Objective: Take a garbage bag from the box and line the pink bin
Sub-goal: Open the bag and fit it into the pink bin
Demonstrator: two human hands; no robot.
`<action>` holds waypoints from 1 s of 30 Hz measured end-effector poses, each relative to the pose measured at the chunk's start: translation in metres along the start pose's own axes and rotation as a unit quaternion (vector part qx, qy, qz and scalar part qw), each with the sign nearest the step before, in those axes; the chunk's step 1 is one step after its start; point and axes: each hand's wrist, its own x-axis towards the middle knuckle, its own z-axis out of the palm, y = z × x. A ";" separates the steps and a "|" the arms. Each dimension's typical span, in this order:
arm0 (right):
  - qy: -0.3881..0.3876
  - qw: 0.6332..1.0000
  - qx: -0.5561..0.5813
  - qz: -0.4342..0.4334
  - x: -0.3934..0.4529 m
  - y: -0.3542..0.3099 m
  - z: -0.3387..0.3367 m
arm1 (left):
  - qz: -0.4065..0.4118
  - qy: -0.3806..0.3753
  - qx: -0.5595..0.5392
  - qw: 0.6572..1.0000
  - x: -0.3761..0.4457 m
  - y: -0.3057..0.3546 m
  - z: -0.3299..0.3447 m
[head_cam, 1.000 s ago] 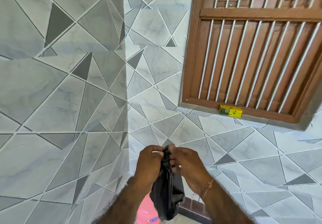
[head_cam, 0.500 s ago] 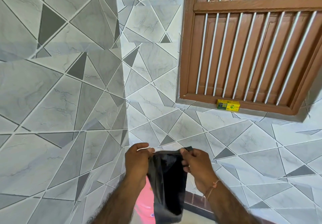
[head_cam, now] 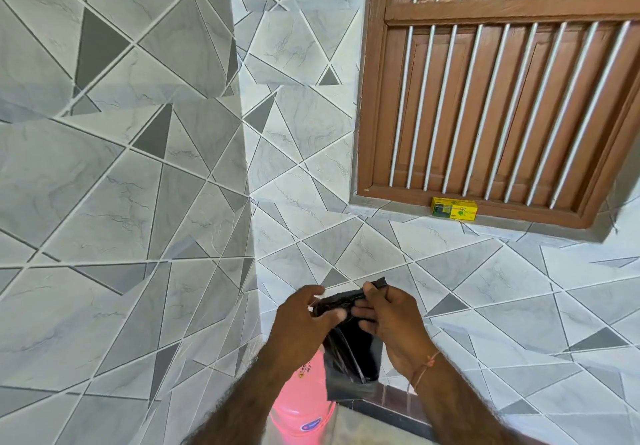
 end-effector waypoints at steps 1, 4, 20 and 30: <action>-0.001 1.000 0.004 -0.001 0.001 -0.001 0.000 | 0.003 0.005 0.015 1.000 0.001 0.000 0.000; -0.027 0.999 0.041 -0.012 0.000 -0.003 0.000 | -0.008 0.036 -0.019 0.999 0.004 -0.002 -0.001; -0.049 0.998 0.004 0.024 0.000 -0.002 0.012 | 0.004 -0.005 -0.204 0.979 0.004 0.008 -0.012; 0.002 0.996 -0.077 -0.044 0.006 -0.001 0.001 | -0.002 0.048 -0.161 0.986 0.007 0.004 -0.010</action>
